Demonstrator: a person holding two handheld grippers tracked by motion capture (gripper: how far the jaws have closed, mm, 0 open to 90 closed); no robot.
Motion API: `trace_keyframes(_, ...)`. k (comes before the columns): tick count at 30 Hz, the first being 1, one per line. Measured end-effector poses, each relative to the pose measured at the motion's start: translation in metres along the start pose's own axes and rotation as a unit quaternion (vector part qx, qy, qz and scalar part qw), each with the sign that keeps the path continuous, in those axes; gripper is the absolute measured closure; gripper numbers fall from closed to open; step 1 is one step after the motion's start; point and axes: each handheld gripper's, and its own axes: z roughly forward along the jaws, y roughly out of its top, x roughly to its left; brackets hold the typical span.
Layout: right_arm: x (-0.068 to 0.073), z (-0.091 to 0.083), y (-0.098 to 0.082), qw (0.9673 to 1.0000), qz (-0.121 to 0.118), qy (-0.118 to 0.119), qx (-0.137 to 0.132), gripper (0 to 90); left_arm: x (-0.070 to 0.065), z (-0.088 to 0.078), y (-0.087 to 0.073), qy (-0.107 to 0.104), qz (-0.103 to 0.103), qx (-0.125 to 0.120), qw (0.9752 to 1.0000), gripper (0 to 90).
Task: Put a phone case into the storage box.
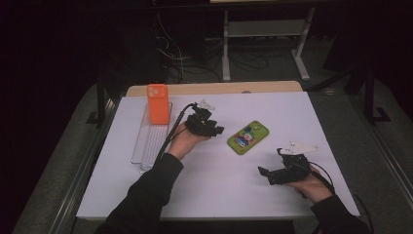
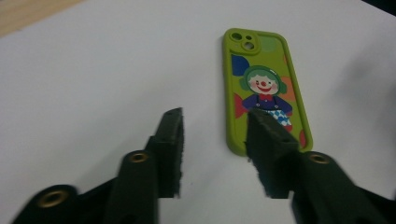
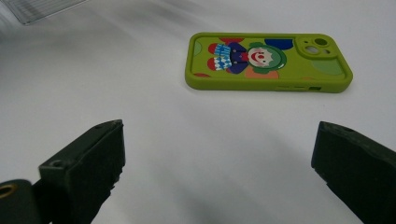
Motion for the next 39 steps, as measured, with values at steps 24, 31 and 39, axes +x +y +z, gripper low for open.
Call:
trace_keyframes(24,-0.001,0.000,0.000,1.0000,0.001,0.005,-0.001,2.0,-0.024,0.066,-0.010,-0.037,0.007,0.038,0.9986,89.6)
trace_keyframes(31,0.000,-0.001,0.000,1.0000,0.002,0.005,-0.001,1.9,-0.053,0.076,-0.005,-0.069,0.034,0.039,0.9963,89.6)
trace_keyframes(39,0.000,-0.002,0.000,1.0000,0.002,0.007,-0.003,2.0,-0.076,0.089,0.002,-0.095,0.035,0.036,0.9942,89.6)
